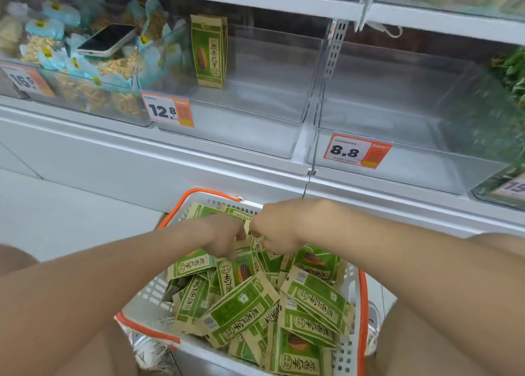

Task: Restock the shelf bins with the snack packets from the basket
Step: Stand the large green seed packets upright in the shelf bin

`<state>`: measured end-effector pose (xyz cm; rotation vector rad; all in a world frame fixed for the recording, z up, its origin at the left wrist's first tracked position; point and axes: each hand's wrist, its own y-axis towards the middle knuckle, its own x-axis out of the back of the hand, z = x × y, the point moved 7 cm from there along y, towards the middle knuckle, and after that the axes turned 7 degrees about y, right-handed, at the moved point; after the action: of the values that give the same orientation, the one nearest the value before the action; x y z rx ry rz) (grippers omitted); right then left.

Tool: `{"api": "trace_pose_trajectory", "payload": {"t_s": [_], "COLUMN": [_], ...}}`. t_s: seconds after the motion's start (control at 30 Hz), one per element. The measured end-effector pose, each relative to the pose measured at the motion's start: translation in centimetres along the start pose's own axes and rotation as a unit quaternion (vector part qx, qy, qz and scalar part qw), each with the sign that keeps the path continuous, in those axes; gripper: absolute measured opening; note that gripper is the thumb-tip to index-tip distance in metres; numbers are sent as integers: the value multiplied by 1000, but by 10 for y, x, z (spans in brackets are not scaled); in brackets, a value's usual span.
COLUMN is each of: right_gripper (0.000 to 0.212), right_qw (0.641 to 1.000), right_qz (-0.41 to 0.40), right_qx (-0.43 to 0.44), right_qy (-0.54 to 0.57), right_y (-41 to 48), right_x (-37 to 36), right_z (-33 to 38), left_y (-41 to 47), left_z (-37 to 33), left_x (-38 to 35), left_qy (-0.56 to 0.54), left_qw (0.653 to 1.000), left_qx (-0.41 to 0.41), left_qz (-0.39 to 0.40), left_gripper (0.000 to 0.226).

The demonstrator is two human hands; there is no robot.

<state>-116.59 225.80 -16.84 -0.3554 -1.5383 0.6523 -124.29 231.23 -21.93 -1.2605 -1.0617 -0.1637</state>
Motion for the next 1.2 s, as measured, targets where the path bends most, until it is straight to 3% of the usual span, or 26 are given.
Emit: {"api": "trace_pose_trajectory", "payload": {"t_s": [0.1,0.2,0.3,0.37,0.43,0.5,0.53,0.63,0.67,0.77,0.83,0.9,1.0,1.03,1.1,1.17,1.2], "right_gripper": [12,15,28,29,23,32,34,26,24,20,19,28,50,53,53,36,29], "right_qw": [999,993,968,923,843,763,761,867,887,894,879,826,700,679,657,608,585], "right_qz": [-35,-99,-141,-199,-270,-312,-324,-359,-365,-372,-407,-520,-675,-666,-554,-430,-409], "right_qx": [-19,-56,-74,-79,-102,-105,-97,-55,-36,25,46,27,-30,-45,-52,-13,2], "right_qy": [-6,42,195,319,454,556,553,341,281,250,245,214,230,304,509,668,701], "right_y": [-4,-5,-5,-5,-9,-12,-14,-24,-28,-30,-35,-52,-84,-80,-54,-26,-21], "right_x": [9,25,41,56,68,76,81,105,111,123,130,141,152,151,140,127,125], "right_z": [-5,-14,-25,-32,-45,-55,-56,-42,-34,-22,-22,-28,-37,-44,-52,-49,-46], "left_y": [-3,-13,-30,-39,-45,-54,-60,-77,-83,-90,-92,-98,-108,-110,-110,-105,-103], "left_z": [4,23,42,56,69,80,87,86,78,54,49,58,74,75,73,72,71], "left_x": [21,51,79,90,96,101,105,116,120,126,129,136,139,140,139,136,135], "left_qy": [-45,-100,-237,-385,-494,-488,-448,-317,-272,-152,-188,-315,-532,-577,-629,-651,-658], "left_qw": [998,989,956,900,845,848,867,921,931,943,929,885,773,740,699,684,678], "left_qx": [-8,10,8,11,27,52,66,22,-9,-73,-97,-84,-45,-45,-44,-14,2], "left_qz": [-36,-106,-172,-203,-205,-201,-206,-227,-243,-285,-302,-332,-343,-342,-338,-330,-329], "left_gripper": [9,25,20,20,20,14,11,31,40,39,23,18,27,31,41,44,43]}}
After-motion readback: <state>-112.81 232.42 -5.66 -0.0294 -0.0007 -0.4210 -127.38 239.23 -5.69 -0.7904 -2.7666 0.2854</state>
